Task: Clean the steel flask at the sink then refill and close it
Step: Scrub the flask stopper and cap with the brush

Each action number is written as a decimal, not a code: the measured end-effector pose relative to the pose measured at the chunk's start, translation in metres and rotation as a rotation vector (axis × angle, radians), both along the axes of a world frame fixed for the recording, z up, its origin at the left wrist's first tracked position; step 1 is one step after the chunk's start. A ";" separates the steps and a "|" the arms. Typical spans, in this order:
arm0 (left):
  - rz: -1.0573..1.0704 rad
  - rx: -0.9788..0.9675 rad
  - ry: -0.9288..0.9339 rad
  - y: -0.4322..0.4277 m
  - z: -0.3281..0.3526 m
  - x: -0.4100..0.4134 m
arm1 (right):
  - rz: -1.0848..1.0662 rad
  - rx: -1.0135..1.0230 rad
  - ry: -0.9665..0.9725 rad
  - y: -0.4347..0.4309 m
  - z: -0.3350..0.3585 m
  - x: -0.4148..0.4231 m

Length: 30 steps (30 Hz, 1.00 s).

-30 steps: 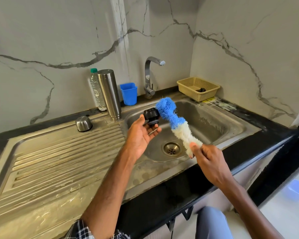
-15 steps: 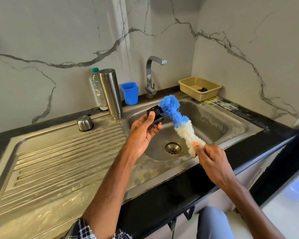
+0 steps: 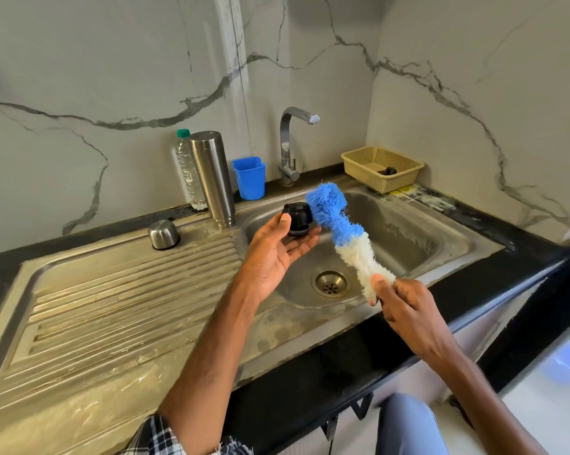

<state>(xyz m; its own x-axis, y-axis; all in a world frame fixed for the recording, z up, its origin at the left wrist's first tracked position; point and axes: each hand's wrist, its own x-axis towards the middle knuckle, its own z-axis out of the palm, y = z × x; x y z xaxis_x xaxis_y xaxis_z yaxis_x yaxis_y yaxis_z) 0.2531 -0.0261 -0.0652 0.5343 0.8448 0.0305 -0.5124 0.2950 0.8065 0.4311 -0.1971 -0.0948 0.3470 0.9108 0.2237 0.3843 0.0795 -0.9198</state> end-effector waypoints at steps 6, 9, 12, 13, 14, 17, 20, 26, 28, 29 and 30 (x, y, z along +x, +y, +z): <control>0.059 0.175 0.081 -0.005 0.001 -0.001 | -0.065 -0.014 -0.053 0.006 -0.002 -0.001; 0.073 0.190 0.092 -0.005 0.000 0.001 | -0.035 0.029 -0.092 0.003 -0.002 -0.002; 0.090 0.213 0.131 -0.003 -0.001 0.002 | -0.069 -0.006 -0.128 0.004 0.001 0.000; 0.089 0.228 0.150 -0.004 -0.002 0.003 | -0.088 -0.026 -0.138 0.005 0.001 0.001; 0.090 0.231 0.157 -0.005 -0.003 0.003 | -0.092 -0.032 -0.148 0.005 0.000 0.002; 0.111 0.190 0.142 -0.002 -0.005 0.003 | -0.042 0.022 -0.196 0.001 0.001 0.001; 0.115 0.277 0.227 -0.002 -0.003 0.002 | -0.095 0.009 -0.204 0.003 0.002 0.003; 0.125 0.390 0.299 -0.006 -0.003 0.004 | -0.064 0.049 -0.226 0.000 -0.002 0.004; 0.131 0.490 0.362 -0.007 -0.005 0.006 | -0.117 -0.003 -0.206 0.002 -0.003 0.008; 0.140 0.519 0.391 -0.006 -0.006 0.007 | -0.117 -0.007 -0.213 0.001 -0.004 0.010; 0.155 0.513 0.409 -0.005 -0.007 0.007 | -0.094 0.012 -0.226 0.000 -0.005 0.010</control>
